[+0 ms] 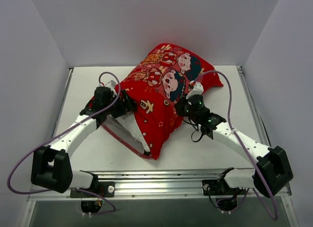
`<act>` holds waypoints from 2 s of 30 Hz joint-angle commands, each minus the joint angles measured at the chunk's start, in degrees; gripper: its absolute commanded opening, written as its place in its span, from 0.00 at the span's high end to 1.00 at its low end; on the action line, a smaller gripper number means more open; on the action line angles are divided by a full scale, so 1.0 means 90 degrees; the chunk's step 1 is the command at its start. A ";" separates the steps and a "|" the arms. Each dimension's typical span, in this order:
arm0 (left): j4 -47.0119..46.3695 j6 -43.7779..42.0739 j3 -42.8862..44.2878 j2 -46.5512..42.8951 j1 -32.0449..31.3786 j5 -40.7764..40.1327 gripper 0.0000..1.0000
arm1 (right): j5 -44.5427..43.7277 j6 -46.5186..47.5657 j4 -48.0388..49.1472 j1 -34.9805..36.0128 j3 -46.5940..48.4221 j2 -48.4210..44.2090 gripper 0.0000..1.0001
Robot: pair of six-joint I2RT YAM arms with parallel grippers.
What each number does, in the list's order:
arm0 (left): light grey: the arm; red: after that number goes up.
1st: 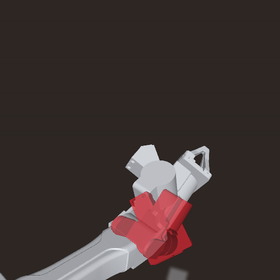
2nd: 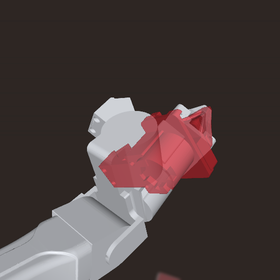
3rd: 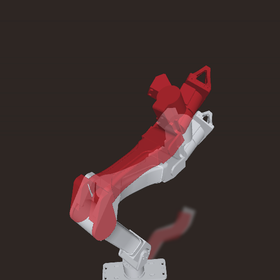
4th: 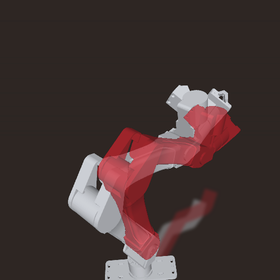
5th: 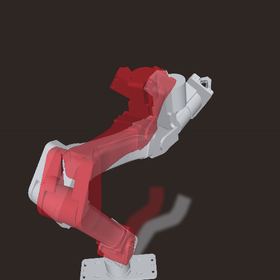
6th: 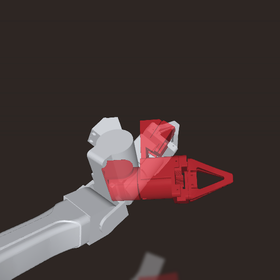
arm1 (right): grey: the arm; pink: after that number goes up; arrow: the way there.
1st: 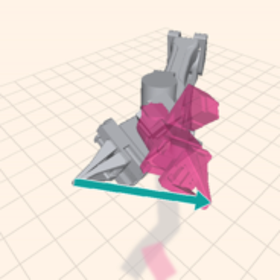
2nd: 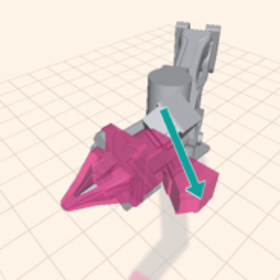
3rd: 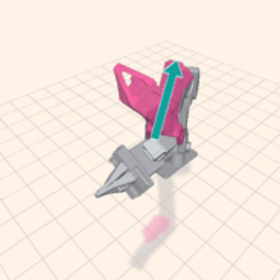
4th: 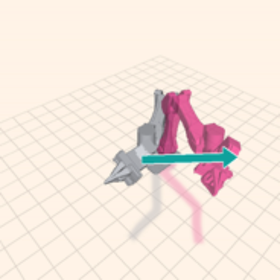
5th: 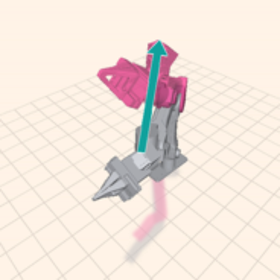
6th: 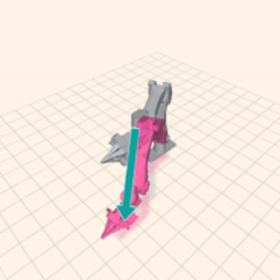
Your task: Remove the pillowcase from the pillow
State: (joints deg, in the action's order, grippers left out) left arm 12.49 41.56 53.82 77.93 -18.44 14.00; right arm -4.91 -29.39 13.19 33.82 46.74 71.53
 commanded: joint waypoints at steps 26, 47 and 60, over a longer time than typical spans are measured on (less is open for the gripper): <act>0.1737 0.0956 -0.2200 -0.4546 0.0535 0.0055 0.05 | 0.0155 0.0638 -0.0987 0.0314 0.1496 0.0705 0.94; -0.0244 0.1602 -0.3422 -0.3592 -0.0158 0.0485 0.05 | -0.0851 0.1370 -0.1348 0.1612 0.1642 0.0324 0.48; -0.1075 0.2140 -0.3382 -0.4030 -0.0432 0.0671 0.06 | -0.1017 0.1410 -0.1368 0.1935 0.1438 0.0099 0.44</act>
State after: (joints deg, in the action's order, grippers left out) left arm 8.71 58.94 22.94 43.03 -21.80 19.33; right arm -11.92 -17.43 0.99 50.72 59.27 74.50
